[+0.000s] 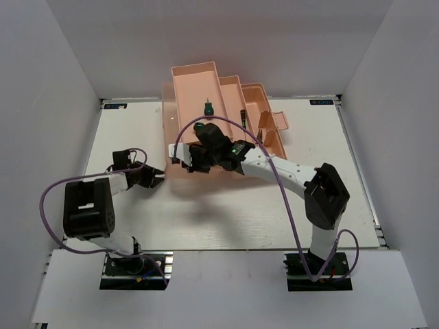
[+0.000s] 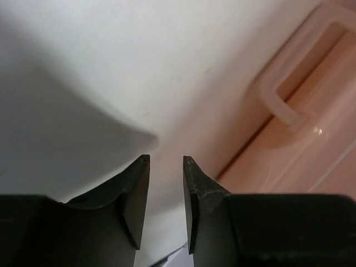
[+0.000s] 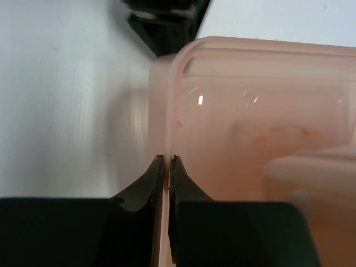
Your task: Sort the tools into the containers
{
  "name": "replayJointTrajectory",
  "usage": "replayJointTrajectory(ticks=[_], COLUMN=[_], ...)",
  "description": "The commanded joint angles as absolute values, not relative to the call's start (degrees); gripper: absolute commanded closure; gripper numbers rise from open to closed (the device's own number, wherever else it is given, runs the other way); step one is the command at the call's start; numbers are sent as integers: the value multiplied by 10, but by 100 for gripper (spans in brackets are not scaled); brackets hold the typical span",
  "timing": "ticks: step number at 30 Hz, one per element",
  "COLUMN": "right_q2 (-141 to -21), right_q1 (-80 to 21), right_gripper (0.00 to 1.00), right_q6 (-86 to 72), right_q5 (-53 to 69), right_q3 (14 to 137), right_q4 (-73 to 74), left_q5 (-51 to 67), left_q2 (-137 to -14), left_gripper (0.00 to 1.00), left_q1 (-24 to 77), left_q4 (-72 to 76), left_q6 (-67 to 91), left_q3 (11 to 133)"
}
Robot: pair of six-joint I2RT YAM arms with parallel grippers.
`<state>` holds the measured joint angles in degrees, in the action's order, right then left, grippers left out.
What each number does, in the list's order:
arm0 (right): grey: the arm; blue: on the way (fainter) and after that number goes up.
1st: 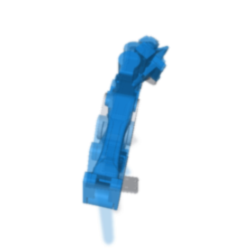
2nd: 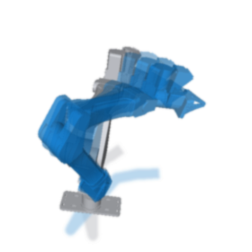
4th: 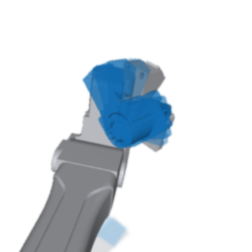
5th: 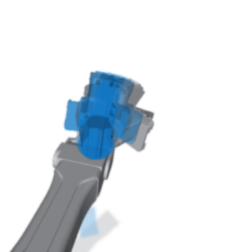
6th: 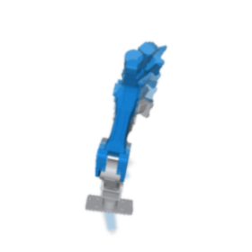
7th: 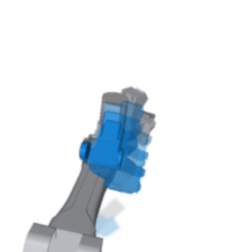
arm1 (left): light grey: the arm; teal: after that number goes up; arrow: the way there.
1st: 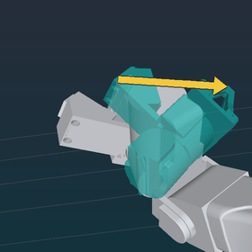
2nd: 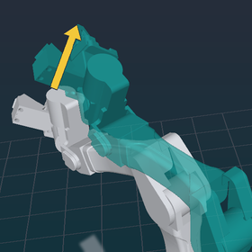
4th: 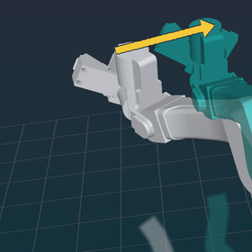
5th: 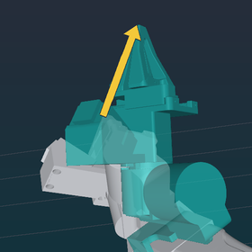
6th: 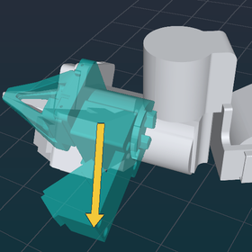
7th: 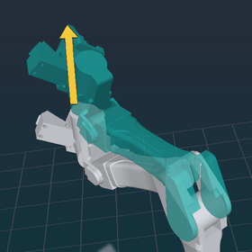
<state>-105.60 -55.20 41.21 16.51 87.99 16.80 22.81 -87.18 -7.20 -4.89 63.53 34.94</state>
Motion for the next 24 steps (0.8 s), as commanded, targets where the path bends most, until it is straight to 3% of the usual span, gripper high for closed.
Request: replayJointTrajectory(ticks=[1, 7, 8, 10, 11, 14, 17, 18, 19, 20, 22, 24], right_q2=[-984, -988, -987, -978, -972, -920, -845, -825, -817, -805, -782, -763], right_q1=[-562, -565, -563, -563, -560, -548, -525, -519, -506, -500, -489, -471], right_gripper=[100, 99, 62, 29, 20, 18, 27, 64, 91, 100, 100, 100], right_q6=[392, 371, 369, 386, 395, 409, 424, 430, 441, 439, 444, 368], right_q5=[239, 262, 265, 300, 311, 353, 421, 440, 466, 485, 488, 414], right_q3=[911, 918, 918, 919, 916, 870, 848, 841, 839, 838, 836, 812], right_q4=[88, 115, 133, 162, 172, 214, 280, 343, 364, 403, 461, 441], left_q5=[306, 401, 409, 424, 429, 429, 434, 434, 434, 434, 440, 448], left_q2=[-909, -998, -1005, -1019, -1020, -1025, -1032, -1032, -1032, -1039, -1039, -1044], left_gripper=[60, 59, 59, 58, 58, 57, 55, 55, 55, 55, 54, 54], left_q1=[-63, -58, -58, -58, -58, -58, -58, -58, -58, -58, -58, -58], left_q4=[54, 148, 153, 153, 153, 153, 153, 148, 148, 148, 148, 148], left_q6=[637, 637, 637, 637, 637, 637, 637, 637, 637, 637, 637, 637], left_q3=[394, 471, 479, 492, 492, 497, 503, 503, 503, 503, 515, 524])
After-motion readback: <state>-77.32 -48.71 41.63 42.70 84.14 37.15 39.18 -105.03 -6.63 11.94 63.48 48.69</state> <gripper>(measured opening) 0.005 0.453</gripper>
